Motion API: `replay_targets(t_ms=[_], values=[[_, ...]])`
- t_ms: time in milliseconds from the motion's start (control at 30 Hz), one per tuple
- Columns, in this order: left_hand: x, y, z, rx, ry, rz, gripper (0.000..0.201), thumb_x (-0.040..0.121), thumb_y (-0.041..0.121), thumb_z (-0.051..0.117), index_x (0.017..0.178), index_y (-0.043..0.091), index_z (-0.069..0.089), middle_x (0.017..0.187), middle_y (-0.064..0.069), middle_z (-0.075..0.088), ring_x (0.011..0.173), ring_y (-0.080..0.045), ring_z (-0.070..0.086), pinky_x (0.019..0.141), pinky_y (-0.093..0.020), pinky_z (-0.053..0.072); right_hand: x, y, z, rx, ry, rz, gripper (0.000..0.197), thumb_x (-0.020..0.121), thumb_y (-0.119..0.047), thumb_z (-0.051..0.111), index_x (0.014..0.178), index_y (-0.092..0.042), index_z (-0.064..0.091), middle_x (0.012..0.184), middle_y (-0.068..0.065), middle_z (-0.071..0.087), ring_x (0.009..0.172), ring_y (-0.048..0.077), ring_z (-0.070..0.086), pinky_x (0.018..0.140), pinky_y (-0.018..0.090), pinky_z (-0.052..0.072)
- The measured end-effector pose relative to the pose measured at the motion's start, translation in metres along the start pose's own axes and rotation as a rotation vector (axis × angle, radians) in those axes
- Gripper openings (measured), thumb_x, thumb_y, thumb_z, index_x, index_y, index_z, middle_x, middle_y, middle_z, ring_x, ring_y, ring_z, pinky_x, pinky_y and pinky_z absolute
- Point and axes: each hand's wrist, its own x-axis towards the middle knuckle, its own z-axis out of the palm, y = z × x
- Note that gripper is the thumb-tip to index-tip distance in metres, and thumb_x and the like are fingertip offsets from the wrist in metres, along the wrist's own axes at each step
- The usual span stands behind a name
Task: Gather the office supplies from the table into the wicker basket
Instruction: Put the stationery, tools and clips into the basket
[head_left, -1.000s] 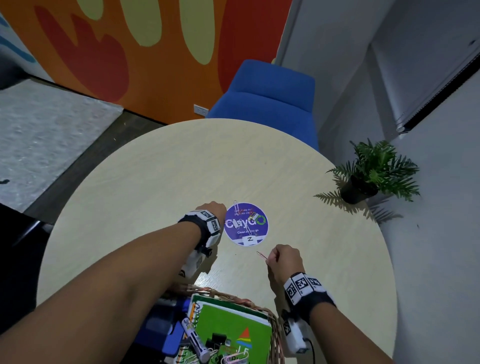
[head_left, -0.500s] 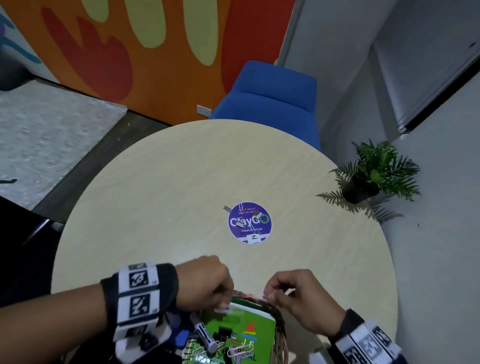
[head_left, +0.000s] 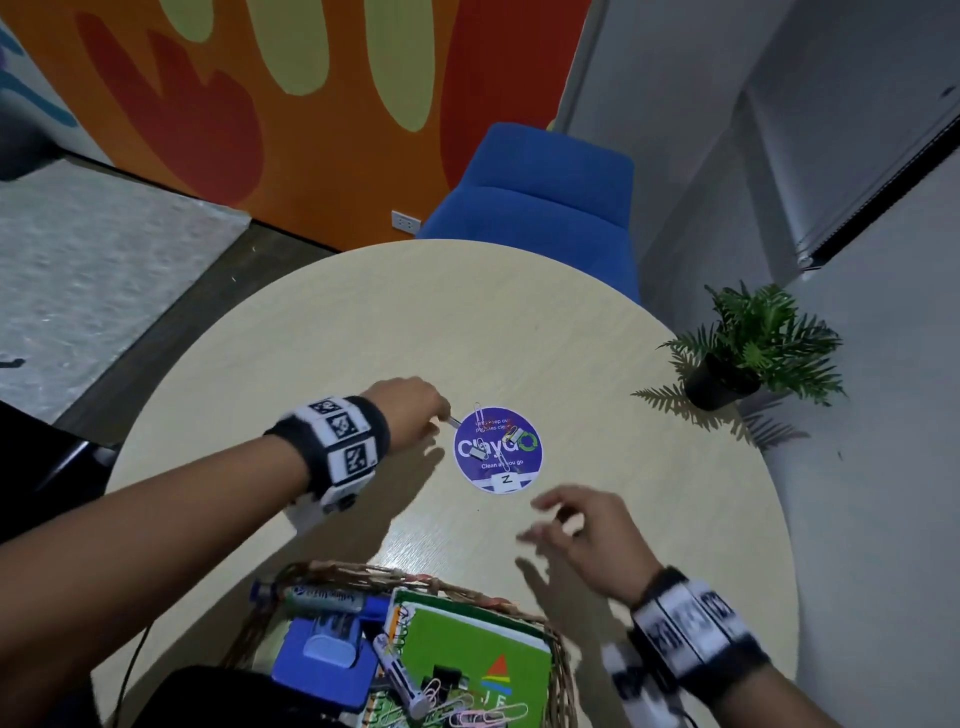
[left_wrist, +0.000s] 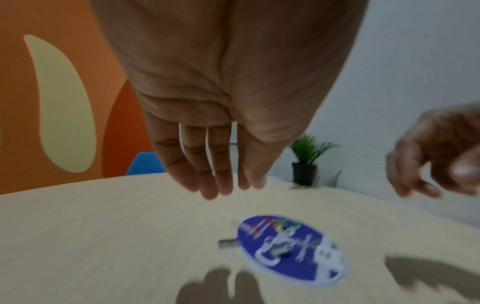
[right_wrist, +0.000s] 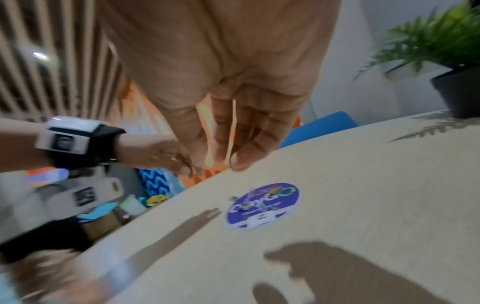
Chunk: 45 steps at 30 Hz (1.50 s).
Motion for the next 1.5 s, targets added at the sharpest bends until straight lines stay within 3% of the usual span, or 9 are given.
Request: replay_targets(t_ms=[200, 400, 633, 867, 1000, 1067, 1267, 1400, 1500], values=[[0.059, -0.008, 0.037, -0.040, 0.006, -0.010, 0.036, 0.092, 0.029, 0.052, 0.127, 0.022, 0.059, 0.132, -0.007, 0.052, 0.120, -0.027, 0.054, 0.097, -0.041, 0.048, 0.111, 0.019, 0.019, -0.047, 0.148, 0.181, 0.040, 0.076, -0.008, 0.072, 0.115, -0.007, 0.065, 0.109, 0.013, 0.070, 0.095, 0.029, 0.067, 0.090, 0.037, 0.053], [0.079, -0.004, 0.058, -0.053, 0.017, -0.035, 0.027, 0.090, 0.019, 0.053, 0.111, 0.018, 0.070, 0.122, -0.008, 0.057, 0.110, -0.032, 0.058, 0.090, -0.040, 0.051, 0.150, 0.026, 0.041, -0.247, 0.182, 0.244, 0.034, 0.082, -0.020, 0.070, 0.111, -0.004, 0.066, 0.114, 0.016, 0.065, 0.099, 0.033, 0.064, 0.075, 0.030, 0.049], [0.077, 0.005, 0.068, -0.022, 0.019, -0.141, 0.027, 0.090, 0.020, 0.053, 0.108, 0.011, 0.070, 0.112, -0.010, 0.061, 0.100, -0.032, 0.062, 0.080, -0.034, 0.051, 0.147, 0.037, 0.045, -0.334, 0.217, 0.250, 0.025, 0.082, -0.019, 0.066, 0.102, -0.003, 0.070, 0.106, 0.018, 0.065, 0.095, 0.035, 0.064, 0.079, 0.035, 0.052], [0.059, 0.011, 0.051, -0.004, -0.056, -0.210, 0.024, 0.089, 0.022, 0.053, 0.106, 0.013, 0.067, 0.109, -0.009, 0.067, 0.096, -0.030, 0.064, 0.075, -0.033, 0.048, 0.117, 0.047, 0.028, -0.045, 0.349, 0.224, 0.017, 0.077, -0.006, 0.065, 0.094, -0.007, 0.068, 0.081, 0.011, 0.067, 0.075, 0.025, 0.061, 0.077, 0.036, 0.056], [0.028, 0.020, 0.029, -0.203, -0.051, -0.096, 0.003, 0.080, 0.019, 0.064, 0.078, 0.019, 0.061, 0.083, 0.000, 0.066, 0.076, -0.022, 0.058, 0.066, -0.025, 0.042, 0.078, 0.039, 0.011, 0.163, 0.329, 0.179, 0.014, 0.073, -0.001, 0.069, 0.080, -0.012, 0.063, 0.065, 0.002, 0.059, 0.056, 0.015, 0.052, 0.070, 0.038, 0.059], [0.006, 0.028, 0.020, -0.260, -0.043, 0.016, 0.016, 0.079, 0.015, 0.063, 0.069, 0.024, 0.054, 0.072, 0.007, 0.061, 0.072, -0.016, 0.057, 0.065, -0.022, 0.041, 0.051, 0.031, 0.004, 0.186, 0.271, 0.121, 0.014, 0.072, -0.003, 0.071, 0.079, -0.013, 0.064, 0.067, 0.007, 0.061, 0.057, 0.016, 0.055, 0.066, 0.040, 0.060], [-0.084, 0.063, 0.010, -0.360, -0.153, 0.277, 0.008, 0.077, 0.010, 0.062, 0.079, 0.017, 0.066, 0.077, 0.008, 0.075, 0.065, 0.004, 0.060, 0.075, -0.016, 0.046, -0.027, 0.009, -0.004, 0.138, 0.123, -0.044, 0.016, 0.073, -0.001, 0.069, 0.077, -0.017, 0.067, 0.072, 0.012, 0.064, 0.059, 0.007, 0.055, 0.055, 0.015, 0.051], [-0.118, 0.075, 0.022, -0.367, -0.367, 0.358, 0.019, 0.077, 0.008, 0.066, 0.094, 0.017, 0.068, 0.079, 0.006, 0.074, 0.058, 0.010, 0.053, 0.061, 0.003, 0.033, -0.065, 0.005, 0.001, 0.082, 0.042, -0.083, 0.011, 0.071, -0.018, 0.068, 0.080, -0.024, 0.066, 0.074, -0.001, 0.066, 0.070, 0.011, 0.062, 0.066, 0.024, 0.052], [-0.117, 0.075, 0.021, -0.373, -0.416, 0.332, 0.031, 0.074, 0.014, 0.075, 0.103, 0.018, 0.067, 0.076, 0.010, 0.068, 0.057, 0.011, 0.049, 0.058, 0.000, 0.034, -0.082, 0.003, 0.008, 0.021, -0.032, -0.136, 0.014, 0.071, -0.025, 0.066, 0.084, -0.030, 0.066, 0.082, -0.008, 0.067, 0.079, 0.009, 0.063, 0.070, 0.023, 0.052]])
